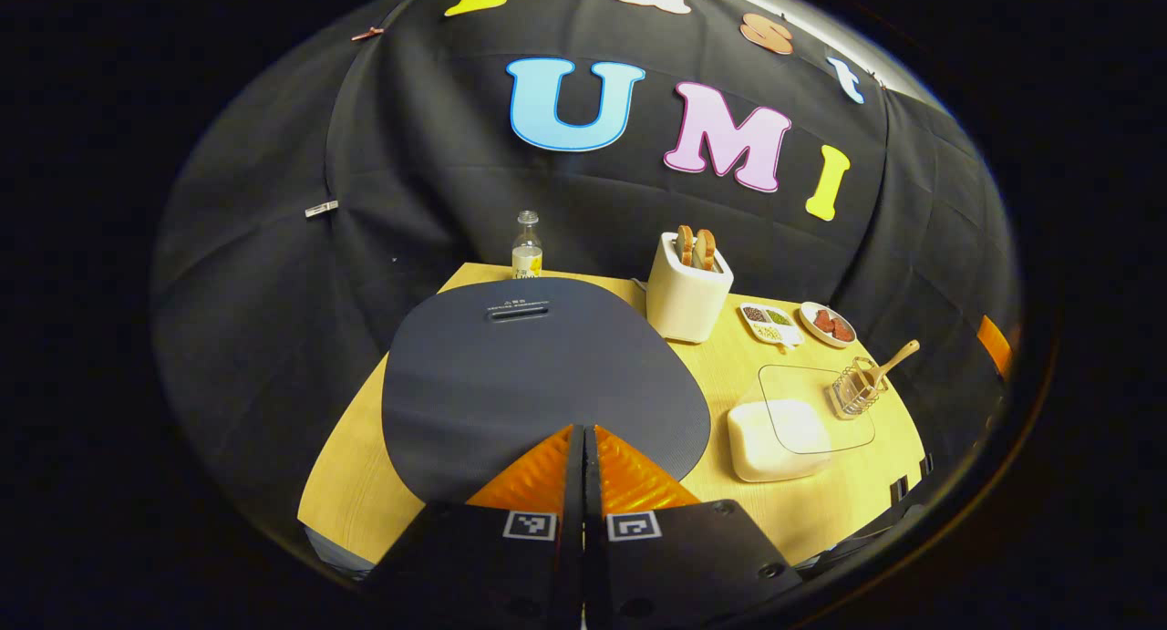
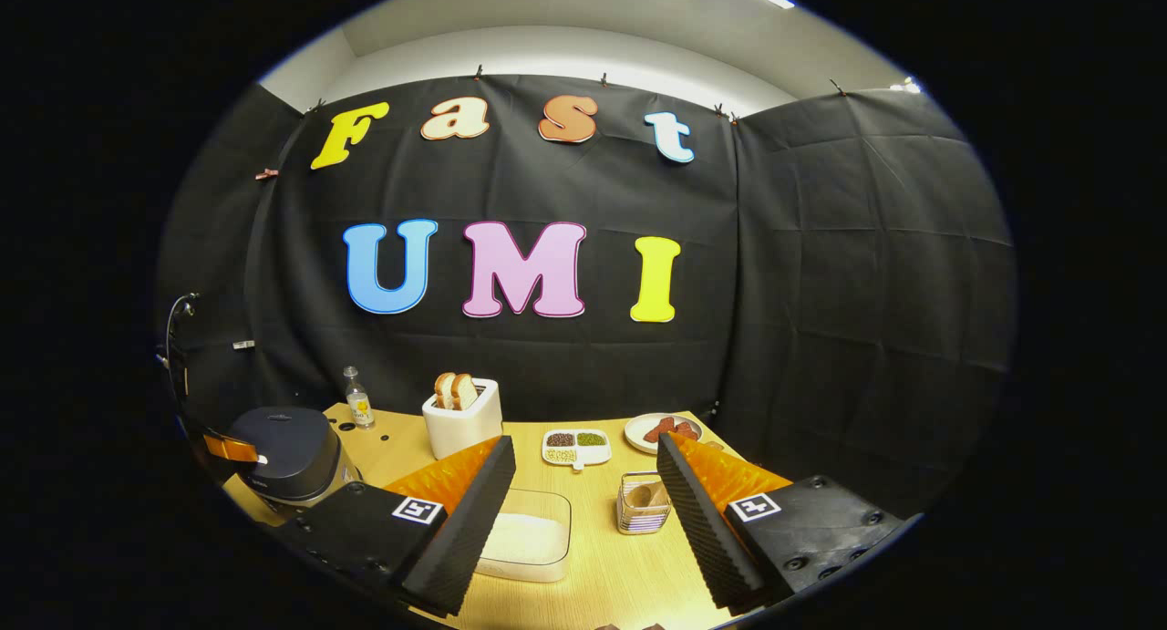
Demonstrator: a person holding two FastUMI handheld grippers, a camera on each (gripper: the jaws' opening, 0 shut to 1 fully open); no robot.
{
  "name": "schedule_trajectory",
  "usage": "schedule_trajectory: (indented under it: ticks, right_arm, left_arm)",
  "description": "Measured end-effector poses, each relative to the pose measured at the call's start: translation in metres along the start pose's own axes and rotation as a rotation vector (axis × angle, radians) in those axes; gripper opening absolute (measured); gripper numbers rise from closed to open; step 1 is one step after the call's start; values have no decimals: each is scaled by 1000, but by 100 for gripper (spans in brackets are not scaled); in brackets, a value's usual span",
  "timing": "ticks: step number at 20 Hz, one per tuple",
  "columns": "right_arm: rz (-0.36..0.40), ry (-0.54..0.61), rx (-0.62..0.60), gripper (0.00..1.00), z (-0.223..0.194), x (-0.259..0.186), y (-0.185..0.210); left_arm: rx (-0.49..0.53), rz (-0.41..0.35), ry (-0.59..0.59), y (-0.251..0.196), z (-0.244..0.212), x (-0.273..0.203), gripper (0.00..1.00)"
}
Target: Close the left gripper, press the button to open the rice cooker; take a wooden spoon from the chopstick holder with the right hand, scoop a spoonful of rice and pour it into the rice cooker, then put the wooden spoon back into the chopstick holder.
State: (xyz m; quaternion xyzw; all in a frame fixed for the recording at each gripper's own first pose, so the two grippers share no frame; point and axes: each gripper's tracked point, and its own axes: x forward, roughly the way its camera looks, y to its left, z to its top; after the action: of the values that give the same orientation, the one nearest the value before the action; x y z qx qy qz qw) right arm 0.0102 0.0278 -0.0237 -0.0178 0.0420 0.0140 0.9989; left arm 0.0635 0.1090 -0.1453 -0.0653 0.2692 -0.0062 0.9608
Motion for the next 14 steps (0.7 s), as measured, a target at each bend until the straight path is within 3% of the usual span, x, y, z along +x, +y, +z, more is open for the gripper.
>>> schedule_trajectory:
  ticks: [2, 6, 11, 14]
  right_arm:
    - [19, 9, -6, 98, -1, 0, 3]
    - [53, 15, -17, 98, -2, 3, 4]
    - [98, 32, -7, 98, -6, 16, 9]
    - [118, 38, 12, 98, -7, 30, 4]
  left_arm:
    - [-13, 2, 25, 1, -2, 0, 6]
    - [37, 30, -46, -3, 17, -12, 6]
    - [85, 134, -389, -8, 118, -87, 6]
    - [77, 204, -452, -10, 131, -101, 6]
